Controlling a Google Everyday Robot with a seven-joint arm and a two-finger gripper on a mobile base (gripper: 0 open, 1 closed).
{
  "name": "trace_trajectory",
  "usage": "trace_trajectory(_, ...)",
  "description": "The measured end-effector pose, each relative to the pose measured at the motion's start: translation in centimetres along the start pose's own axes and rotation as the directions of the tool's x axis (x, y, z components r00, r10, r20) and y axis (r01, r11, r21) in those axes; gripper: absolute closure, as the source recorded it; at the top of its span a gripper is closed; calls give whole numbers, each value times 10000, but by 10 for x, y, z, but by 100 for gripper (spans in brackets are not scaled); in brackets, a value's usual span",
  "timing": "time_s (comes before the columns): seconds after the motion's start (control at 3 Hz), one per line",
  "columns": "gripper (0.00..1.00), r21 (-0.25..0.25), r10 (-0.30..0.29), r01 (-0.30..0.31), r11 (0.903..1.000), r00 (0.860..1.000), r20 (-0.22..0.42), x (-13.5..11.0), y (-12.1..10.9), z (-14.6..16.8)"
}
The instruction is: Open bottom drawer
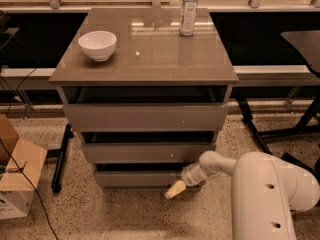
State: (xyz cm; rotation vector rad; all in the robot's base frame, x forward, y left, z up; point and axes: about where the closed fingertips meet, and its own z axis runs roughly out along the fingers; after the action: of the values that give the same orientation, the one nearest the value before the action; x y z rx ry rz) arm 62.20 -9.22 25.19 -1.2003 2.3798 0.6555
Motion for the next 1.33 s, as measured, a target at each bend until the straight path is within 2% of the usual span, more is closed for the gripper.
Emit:
trace_trajectory(0.67, 3, -206, 331, -323, 9993, 9988, 374, 7, -50, 26)
trace_trajectory(1.0, 25, -206, 331, -323, 9993, 9988, 374, 8, -48, 26)
trace_trajectory(1.33, 49, -842, 345, -360, 9958, 9992, -195, 20, -23, 37)
